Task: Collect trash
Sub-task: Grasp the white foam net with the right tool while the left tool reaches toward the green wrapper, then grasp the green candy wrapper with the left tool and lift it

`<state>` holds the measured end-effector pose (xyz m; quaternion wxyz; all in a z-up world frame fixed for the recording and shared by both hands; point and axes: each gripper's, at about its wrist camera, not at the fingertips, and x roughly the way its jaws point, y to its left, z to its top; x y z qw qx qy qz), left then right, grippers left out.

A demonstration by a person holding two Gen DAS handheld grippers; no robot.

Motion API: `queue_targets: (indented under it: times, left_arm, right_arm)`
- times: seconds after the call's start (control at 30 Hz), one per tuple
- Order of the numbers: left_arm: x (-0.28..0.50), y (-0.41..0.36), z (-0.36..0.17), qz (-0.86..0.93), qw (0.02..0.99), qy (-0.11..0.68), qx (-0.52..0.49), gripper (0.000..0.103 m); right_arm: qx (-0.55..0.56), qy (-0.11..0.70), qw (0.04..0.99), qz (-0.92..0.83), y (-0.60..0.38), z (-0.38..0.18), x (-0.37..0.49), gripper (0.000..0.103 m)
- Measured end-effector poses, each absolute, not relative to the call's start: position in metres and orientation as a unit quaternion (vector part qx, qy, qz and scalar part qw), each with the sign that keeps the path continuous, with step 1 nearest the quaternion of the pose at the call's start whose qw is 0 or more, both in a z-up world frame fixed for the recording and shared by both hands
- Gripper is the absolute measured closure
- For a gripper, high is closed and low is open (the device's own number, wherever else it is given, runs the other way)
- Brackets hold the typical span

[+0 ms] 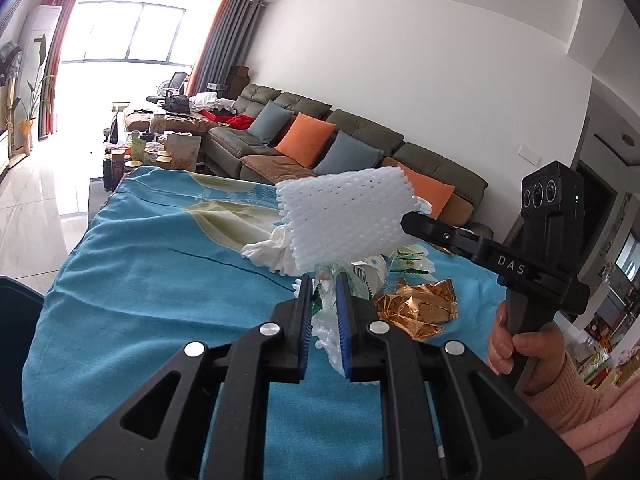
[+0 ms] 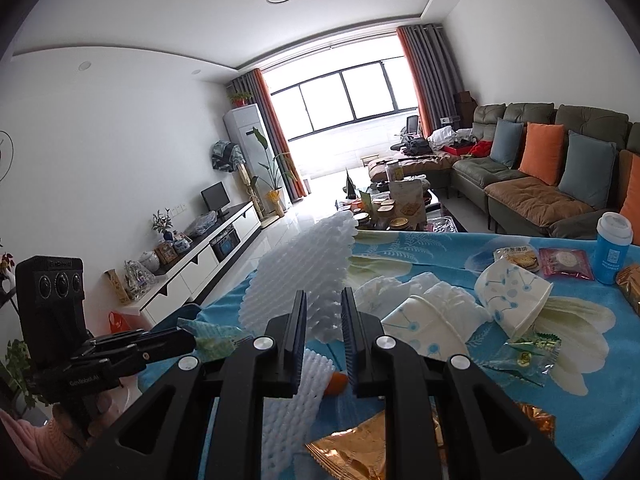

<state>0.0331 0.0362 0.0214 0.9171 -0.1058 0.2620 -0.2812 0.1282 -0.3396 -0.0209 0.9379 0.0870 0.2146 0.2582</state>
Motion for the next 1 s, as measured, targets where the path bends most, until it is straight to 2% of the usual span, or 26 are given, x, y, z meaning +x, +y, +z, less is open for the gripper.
queue_targets:
  times: [0.2,0.27,0.67,0.7,0.77,0.83,1.0]
  left_arm:
    - [0.020,0.067,0.026,-0.251,0.924,0.263,-0.121,0.091]
    - [0.015,0.079,0.030,-0.246,0.924,0.265,-0.129,0.098]
    - [-0.009,0.109,0.016,-0.199,0.931,0.275,-0.137,0.097]
    - [-0.010,0.109,0.014,-0.199,0.930,0.278,-0.132,0.092]
    - [-0.013,0.106,0.008,-0.207,0.927,0.290,-0.117,0.061]
    - [-0.015,0.103,0.000,-0.204,0.928,0.296,-0.100,0.052]
    - [-0.005,0.098,-0.024,-0.191,0.921,0.328,-0.087,0.051]
  right_arm:
    - [0.066,0.240,0.931,0.268,-0.317,-0.036,0.132,0.087]
    - [0.058,0.244,0.930,0.267,-0.310,-0.040,0.133,0.087]
    - [0.072,0.243,0.930,0.265,-0.305,-0.038,0.142,0.087]
    - [0.073,0.242,0.930,0.266,-0.305,-0.038,0.141,0.087]
    - [0.071,0.241,0.930,0.268,-0.303,-0.037,0.142,0.087]
    - [0.069,0.241,0.930,0.270,-0.301,-0.037,0.141,0.087]
    - [0.067,0.248,0.927,0.273,-0.297,-0.042,0.143,0.087]
